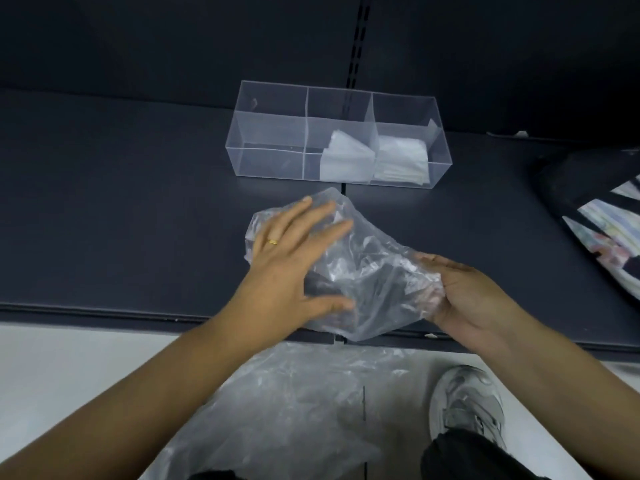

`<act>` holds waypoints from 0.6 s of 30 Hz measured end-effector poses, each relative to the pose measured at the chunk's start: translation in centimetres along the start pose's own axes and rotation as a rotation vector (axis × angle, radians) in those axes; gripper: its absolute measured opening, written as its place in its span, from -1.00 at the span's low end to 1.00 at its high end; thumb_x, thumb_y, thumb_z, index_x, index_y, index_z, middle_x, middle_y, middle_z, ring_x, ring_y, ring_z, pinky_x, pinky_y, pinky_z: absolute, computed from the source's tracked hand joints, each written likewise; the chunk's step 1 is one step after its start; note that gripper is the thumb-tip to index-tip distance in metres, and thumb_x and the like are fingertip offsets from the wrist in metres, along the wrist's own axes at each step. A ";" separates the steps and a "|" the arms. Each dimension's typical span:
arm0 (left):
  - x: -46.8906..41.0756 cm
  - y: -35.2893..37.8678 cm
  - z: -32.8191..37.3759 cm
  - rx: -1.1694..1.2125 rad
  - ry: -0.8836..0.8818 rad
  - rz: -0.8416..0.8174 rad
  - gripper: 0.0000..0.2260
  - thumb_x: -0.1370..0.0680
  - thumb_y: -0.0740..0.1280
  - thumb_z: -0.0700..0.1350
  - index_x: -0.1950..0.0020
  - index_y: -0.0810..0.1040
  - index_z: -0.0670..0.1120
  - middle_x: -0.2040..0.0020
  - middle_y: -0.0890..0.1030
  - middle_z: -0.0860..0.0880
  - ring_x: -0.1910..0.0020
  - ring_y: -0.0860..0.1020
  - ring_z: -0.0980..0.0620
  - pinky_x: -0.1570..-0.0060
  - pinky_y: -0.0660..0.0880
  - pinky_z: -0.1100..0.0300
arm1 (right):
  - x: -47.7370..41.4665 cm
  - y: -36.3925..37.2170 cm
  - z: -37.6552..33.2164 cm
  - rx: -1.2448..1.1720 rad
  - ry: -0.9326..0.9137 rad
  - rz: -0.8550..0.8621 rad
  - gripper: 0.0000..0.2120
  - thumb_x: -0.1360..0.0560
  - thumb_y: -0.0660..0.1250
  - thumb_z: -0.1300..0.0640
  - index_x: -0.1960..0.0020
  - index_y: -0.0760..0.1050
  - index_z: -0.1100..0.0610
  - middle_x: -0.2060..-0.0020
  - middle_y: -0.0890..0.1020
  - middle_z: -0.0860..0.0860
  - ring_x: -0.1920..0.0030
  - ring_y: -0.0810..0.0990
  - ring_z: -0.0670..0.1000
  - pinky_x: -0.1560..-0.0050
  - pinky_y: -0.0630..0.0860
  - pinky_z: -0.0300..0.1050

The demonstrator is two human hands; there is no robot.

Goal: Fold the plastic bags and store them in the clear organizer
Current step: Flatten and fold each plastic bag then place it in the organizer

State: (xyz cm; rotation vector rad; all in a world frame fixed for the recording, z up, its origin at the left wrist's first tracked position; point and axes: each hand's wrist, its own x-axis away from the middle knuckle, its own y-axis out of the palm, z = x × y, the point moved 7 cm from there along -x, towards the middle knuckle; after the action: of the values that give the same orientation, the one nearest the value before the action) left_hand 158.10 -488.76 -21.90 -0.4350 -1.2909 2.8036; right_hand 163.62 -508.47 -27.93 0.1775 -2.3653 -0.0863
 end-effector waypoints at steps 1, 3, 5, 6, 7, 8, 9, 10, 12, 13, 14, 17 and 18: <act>-0.3 -0.4 0.1 0.033 -0.001 0.049 -0.54 -0.37 0.49 0.09 -0.26 0.56 0.08 -0.46 0.30 0.10 -0.52 0.08 0.07 -0.46 -0.12 0.16 | 0.0 0.2 0.0 0.010 0.001 -0.020 -0.70 -0.52 0.34 0.12 -0.21 0.55 0.24 0.02 0.69 0.16 0.12 0.65 0.08 0.11 0.60 -0.03; -0.6 -1.1 -0.5 0.123 -0.046 0.127 -0.88 -0.45 0.43 -0.02 0.06 0.69 0.00 -0.34 0.45 0.11 -0.47 0.21 0.11 -0.45 0.01 0.17 | 0.2 0.4 -0.3 0.040 -0.012 -0.117 -0.47 -0.45 0.34 -0.13 -0.30 0.49 0.16 0.01 0.68 0.10 0.07 0.62 0.07 0.07 0.56 -0.05; -0.6 -1.5 -1.2 0.272 -0.133 0.155 -0.86 -0.46 0.36 0.05 0.13 0.66 0.03 -0.24 0.56 0.15 -0.38 0.34 0.20 -0.40 0.19 0.27 | 1.0 0.4 -1.9 0.098 -0.097 -0.308 -0.23 -0.31 0.32 -0.41 -0.42 0.34 -0.09 -0.06 0.62 0.08 -0.02 0.50 0.10 -0.10 0.43 0.02; -0.6 -1.7 -1.3 0.371 -0.184 0.145 -0.85 -0.46 0.34 0.06 0.12 0.66 0.04 -0.17 0.60 0.17 -0.31 0.42 0.24 -0.33 0.29 0.31 | 1.4 0.4 -2.9 0.153 -0.162 -0.405 -0.19 -0.25 0.35 -0.46 -0.42 0.29 -0.20 -0.04 0.57 0.09 0.01 0.47 0.09 -0.12 0.42 0.01; -0.6 -1.7 -1.2 0.477 -0.232 0.121 -0.85 -0.46 0.35 0.06 0.10 0.66 0.04 -0.07 0.65 0.17 -0.21 0.51 0.26 -0.23 0.38 0.34 | 2.1 0.5 -3.8 0.245 -0.236 -0.479 -0.19 -0.24 0.41 -0.42 -0.42 0.31 -0.20 0.00 0.54 0.09 0.06 0.49 0.05 -0.10 0.44 -0.06; -0.5 -1.7 -1.1 0.558 -0.274 0.099 -0.86 -0.46 0.35 0.04 0.11 0.67 0.04 0.02 0.68 0.18 -0.07 0.58 0.28 -0.10 0.44 0.40 | 2.7 0.7 -4.5 0.373 -0.313 -0.523 -0.25 -0.26 0.47 -0.32 -0.38 0.40 -0.11 0.02 0.56 0.06 0.07 0.53 0.00 -0.10 0.46 -0.13; -0.4 -1.7 -1.0 0.607 -0.300 0.091 -0.87 -0.46 0.35 0.02 0.14 0.67 0.03 0.11 0.68 0.19 0.08 0.60 0.30 0.05 0.46 0.45 | 3.0 0.7 -5.0 0.498 -0.385 -0.509 -0.43 -0.29 0.51 -0.21 -0.24 0.54 -0.04 0.04 0.61 0.02 0.04 0.57 -0.03 -0.11 0.47 -0.14; -0.3 -1.9 -0.9 0.625 -0.317 0.092 -0.86 -0.46 0.35 0.03 0.18 0.66 0.02 0.21 0.66 0.20 0.21 0.59 0.32 0.18 0.45 0.49 | 2.9 0.6 -5.5 0.557 -0.444 -0.450 -0.65 -0.30 0.53 -0.11 -0.03 0.63 -0.01 0.10 0.64 0.00 0.04 0.59 -0.04 -0.11 0.47 -0.13; 0.0 -2.3 -1.2 0.671 -0.368 0.106 -0.80 -0.48 0.34 0.05 0.18 0.66 -0.05 0.26 0.65 0.13 0.30 0.58 0.25 0.30 0.45 0.46 | 2.8 0.3 -6.4 0.517 -0.504 -0.363 -0.84 -0.34 0.46 -0.03 0.15 0.64 0.02 0.15 0.65 -0.02 0.04 0.60 -0.05 -0.11 0.47 -0.13; 0.2 -2.4 -1.6 0.723 -0.412 0.111 -0.79 -0.49 0.34 0.04 0.14 0.67 -0.06 0.22 0.68 0.07 0.26 0.63 0.16 0.27 0.50 0.39 | 2.8 0.4 -6.6 0.447 -0.518 -0.374 -0.82 -0.38 0.41 0.01 0.07 0.64 0.05 0.07 0.67 0.01 -0.03 0.61 -0.04 -0.14 0.48 -0.14; 0.5 -2.4 -2.0 0.785 -0.459 0.110 -0.80 -0.51 0.33 0.03 0.12 0.68 -0.06 0.19 0.70 0.00 0.23 0.66 0.07 0.24 0.54 0.33 | 2.7 0.3 -6.8 0.352 -0.521 -0.386 -0.74 -0.43 0.34 0.06 -0.07 0.61 0.15 -0.05 0.66 0.09 -0.11 0.60 -0.01 -0.20 0.49 -0.12; 1.3 -1.8 -3.4 0.870 -0.589 0.036 -0.80 -0.53 0.31 0.01 0.07 0.68 -0.06 0.16 0.70 -0.09 0.19 0.66 -0.01 0.18 0.57 0.26 | 2.1 -0.5 -7.0 0.152 -0.509 -0.282 -0.69 -0.52 0.21 0.17 -0.18 0.47 0.33 -0.04 0.60 0.24 -0.04 0.58 0.14 -0.13 0.53 -0.05; 1.6 -1.4 -3.8 0.874 -0.626 -0.014 -0.80 -0.54 0.31 0.02 0.04 0.68 -0.05 0.14 0.70 -0.10 0.20 0.65 -0.01 0.20 0.58 0.25 | 1.8 -0.9 -6.8 0.148 -0.503 -0.202 -0.76 -0.54 0.21 0.19 -0.13 0.49 0.30 0.04 0.58 0.26 0.06 0.54 0.17 -0.01 0.52 -0.03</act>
State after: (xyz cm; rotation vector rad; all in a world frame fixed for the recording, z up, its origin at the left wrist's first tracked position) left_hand 157.37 -484.79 -23.59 0.5073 0.0454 3.1990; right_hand 167.15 -509.72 -21.92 0.5187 -2.8490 -0.0567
